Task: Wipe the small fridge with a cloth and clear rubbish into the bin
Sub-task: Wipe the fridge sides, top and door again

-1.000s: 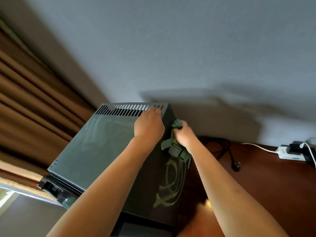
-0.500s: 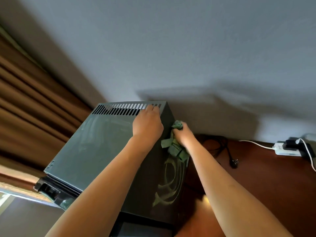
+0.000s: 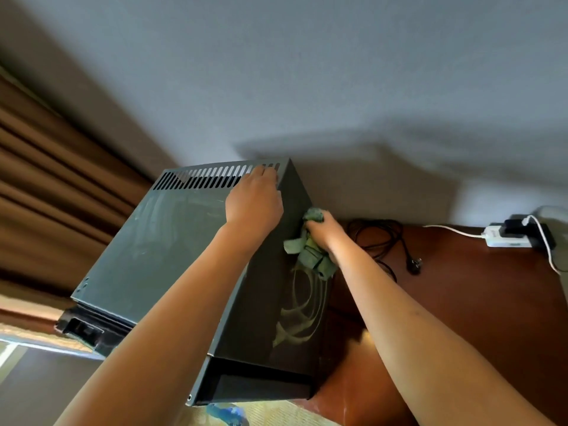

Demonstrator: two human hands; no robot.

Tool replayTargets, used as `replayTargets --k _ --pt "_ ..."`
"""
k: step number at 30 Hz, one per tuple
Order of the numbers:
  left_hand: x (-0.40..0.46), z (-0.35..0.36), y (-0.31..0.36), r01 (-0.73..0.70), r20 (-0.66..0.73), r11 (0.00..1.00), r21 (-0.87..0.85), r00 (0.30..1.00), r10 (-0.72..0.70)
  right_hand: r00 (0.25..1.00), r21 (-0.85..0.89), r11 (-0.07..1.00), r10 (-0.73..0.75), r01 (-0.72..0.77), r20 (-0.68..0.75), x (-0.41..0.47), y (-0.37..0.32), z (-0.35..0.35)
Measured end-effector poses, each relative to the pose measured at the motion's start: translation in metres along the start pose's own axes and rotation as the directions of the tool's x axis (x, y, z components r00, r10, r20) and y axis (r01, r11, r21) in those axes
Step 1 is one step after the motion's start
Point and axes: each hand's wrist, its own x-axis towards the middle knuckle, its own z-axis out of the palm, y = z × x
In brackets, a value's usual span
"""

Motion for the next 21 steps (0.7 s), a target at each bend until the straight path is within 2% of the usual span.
replayTargets --k 2,4,6,8,11,13,15,17,19,21 --pt "-0.002 -0.001 0.0 -0.007 -0.018 1.0 0.023 1.0 0.007 0.995 -0.055 0.995 0.091 -0.089 0.045 -0.009 0.02 0.007" --pt "-0.004 -0.001 0.0 -0.01 -0.038 0.998 0.054 0.999 0.012 0.992 -0.076 0.994 0.088 -0.081 0.086 -0.021 0.019 0.011" --pt "-0.006 -0.001 0.001 -0.01 -0.043 0.996 0.087 0.999 0.014 0.995 -0.037 0.999 0.01 -0.007 0.098 -0.027 0.008 0.011" --pt "-0.01 -0.001 0.002 -0.011 -0.031 0.996 0.09 0.999 0.014 0.993 0.083 0.993 -0.087 0.08 0.085 -0.035 -0.005 0.01" --pt "-0.019 -0.001 0.0 -0.015 -0.004 0.997 0.074 1.0 0.016 0.989 0.148 0.978 -0.15 0.15 -0.012 -0.042 -0.006 0.015" --pt "-0.028 0.0 -0.004 -0.03 0.028 0.999 0.026 0.999 0.029 0.994 0.096 0.99 -0.102 0.105 -0.042 -0.048 0.013 0.022" --pt "-0.04 0.003 -0.01 -0.069 0.075 0.996 -0.05 0.995 0.073 0.999 0.055 0.997 0.052 -0.052 0.006 -0.057 0.036 0.033" --pt "-0.048 0.005 -0.018 -0.117 0.121 0.987 -0.108 0.984 0.13 0.989 0.014 0.99 0.137 -0.138 0.063 -0.07 0.048 0.042" --pt "-0.053 0.004 -0.026 -0.143 0.149 0.981 -0.13 0.975 0.162 0.993 -0.017 0.995 0.103 -0.102 0.051 -0.082 0.04 0.045" --pt "-0.058 0.002 -0.03 -0.163 0.165 0.977 -0.135 0.969 0.184 1.0 0.04 0.999 -0.005 0.004 0.026 -0.088 0.025 0.044"
